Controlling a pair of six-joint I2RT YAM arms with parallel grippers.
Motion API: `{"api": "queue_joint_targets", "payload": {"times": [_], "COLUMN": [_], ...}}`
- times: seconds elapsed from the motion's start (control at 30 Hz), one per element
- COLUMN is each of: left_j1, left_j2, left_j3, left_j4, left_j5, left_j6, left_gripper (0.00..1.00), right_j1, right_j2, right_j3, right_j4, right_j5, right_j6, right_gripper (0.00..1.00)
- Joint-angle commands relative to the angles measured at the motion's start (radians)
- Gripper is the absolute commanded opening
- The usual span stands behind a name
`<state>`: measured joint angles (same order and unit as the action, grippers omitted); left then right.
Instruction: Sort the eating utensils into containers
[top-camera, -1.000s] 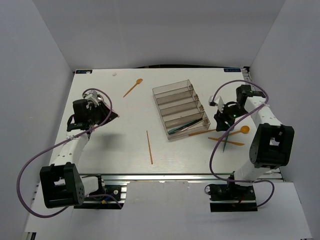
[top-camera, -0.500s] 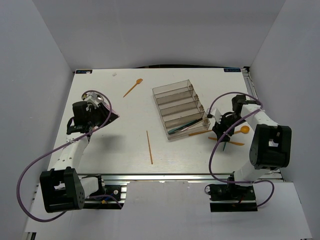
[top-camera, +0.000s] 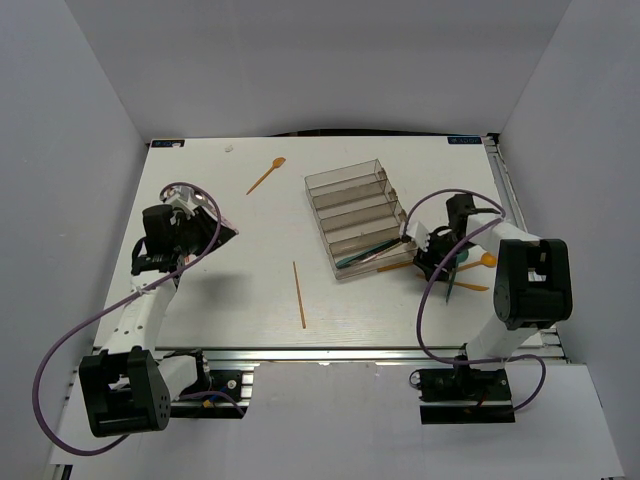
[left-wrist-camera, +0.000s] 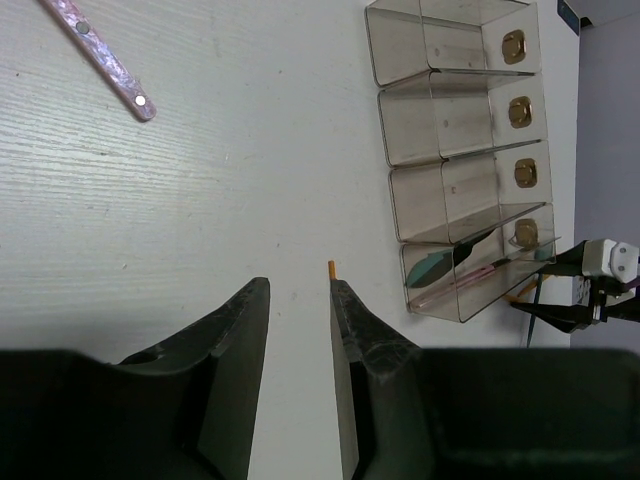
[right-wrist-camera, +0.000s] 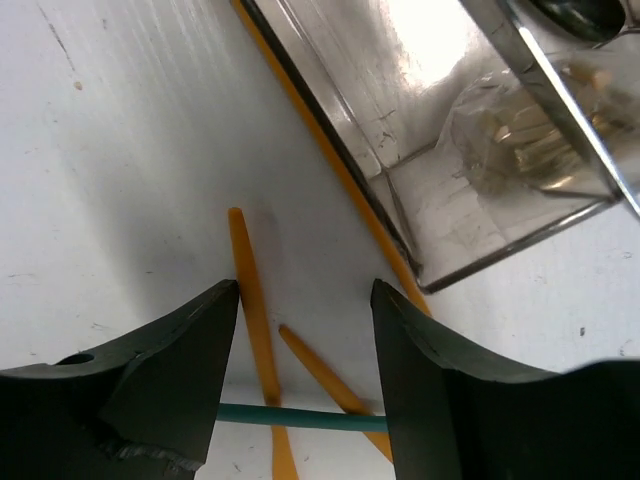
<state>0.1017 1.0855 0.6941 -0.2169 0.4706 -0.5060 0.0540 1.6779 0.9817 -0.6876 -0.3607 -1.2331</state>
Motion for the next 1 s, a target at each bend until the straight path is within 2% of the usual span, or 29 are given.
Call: {"api": "queue_joint_targets", "payload": {"times": [0.0,0.13,0.23,0.37,0.57,0.73,0.97], "left_j1": [-0.005,-0.005,-0.005,-0.005,-0.005,-0.005,-0.005], "left_j2": [-0.021,-0.022,-0.025,-0.035,-0.053,-0.081,-0.114], "left_j3": [0.024,0.041,0.047,0.059,0.081,0.079,0.071], "left_j4": [-0.018,-0.032,-0.036,-0.053,-0.075,-0.088,-0.102], "left_j5": [-0.009,-0.016,-0.015,-0.015,-0.021,-0.026,-0.032], "left_j6": [-0.011,-0.008,-0.012,-0.009,-0.012,-0.026,-0.031], "left_gripper": [0.42,0.42,0.42,0.42,0.42,0.42,0.42], "right_j1": [0.036,0.053,0.069,0.09,0.118,0.139,0.17], "right_j2": [-0.006,-0.035,-0.06,-0.075,-0.095,-0.118,-0.109], "right_j3": [-0.046,-0.139,-0.188,-0.201,-0.172,-0.095,0.083], "right_j4": [0.058,0.123,0.164,0.174,0.139,0.042,-0.196], "right_j5": [0.003,0.026,0.031,-0.004,-0.089,-0.242,-0.487], "right_j6": [0.014,0.038,0.05,0.087,0.147,0.139,0.023], "right_gripper": [0.62,0.53,0.42,0.23,0.04,0.0,0.0]}}
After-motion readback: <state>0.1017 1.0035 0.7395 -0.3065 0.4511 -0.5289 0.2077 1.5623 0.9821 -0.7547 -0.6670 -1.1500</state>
